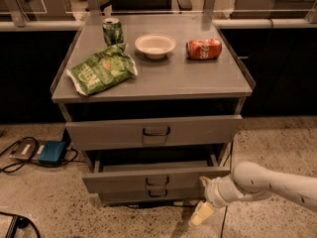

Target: Close middle drawer

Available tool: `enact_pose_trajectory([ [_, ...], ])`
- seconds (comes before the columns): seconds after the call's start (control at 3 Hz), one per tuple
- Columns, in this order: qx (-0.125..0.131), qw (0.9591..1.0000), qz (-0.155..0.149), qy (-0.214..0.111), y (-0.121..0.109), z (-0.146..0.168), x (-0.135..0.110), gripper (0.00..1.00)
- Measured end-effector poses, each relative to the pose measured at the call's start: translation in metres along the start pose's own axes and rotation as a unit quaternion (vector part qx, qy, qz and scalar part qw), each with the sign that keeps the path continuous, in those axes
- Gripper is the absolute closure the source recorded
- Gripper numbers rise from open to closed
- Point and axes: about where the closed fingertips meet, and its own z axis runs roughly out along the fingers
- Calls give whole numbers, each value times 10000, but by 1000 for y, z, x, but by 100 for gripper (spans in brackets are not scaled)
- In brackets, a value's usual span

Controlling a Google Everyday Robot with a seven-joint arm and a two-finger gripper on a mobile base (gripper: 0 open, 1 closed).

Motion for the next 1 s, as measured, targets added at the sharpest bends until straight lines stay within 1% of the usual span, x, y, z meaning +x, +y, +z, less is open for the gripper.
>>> enact_pose_trajectory([
  [0.33,-130,9999,-60,90,-19,16,-17,0],
  [0.67,-138,9992,-324,191,-33,38,-51,0],
  [1.0,-138,9992,-324,191,-33,38,-51,0],
])
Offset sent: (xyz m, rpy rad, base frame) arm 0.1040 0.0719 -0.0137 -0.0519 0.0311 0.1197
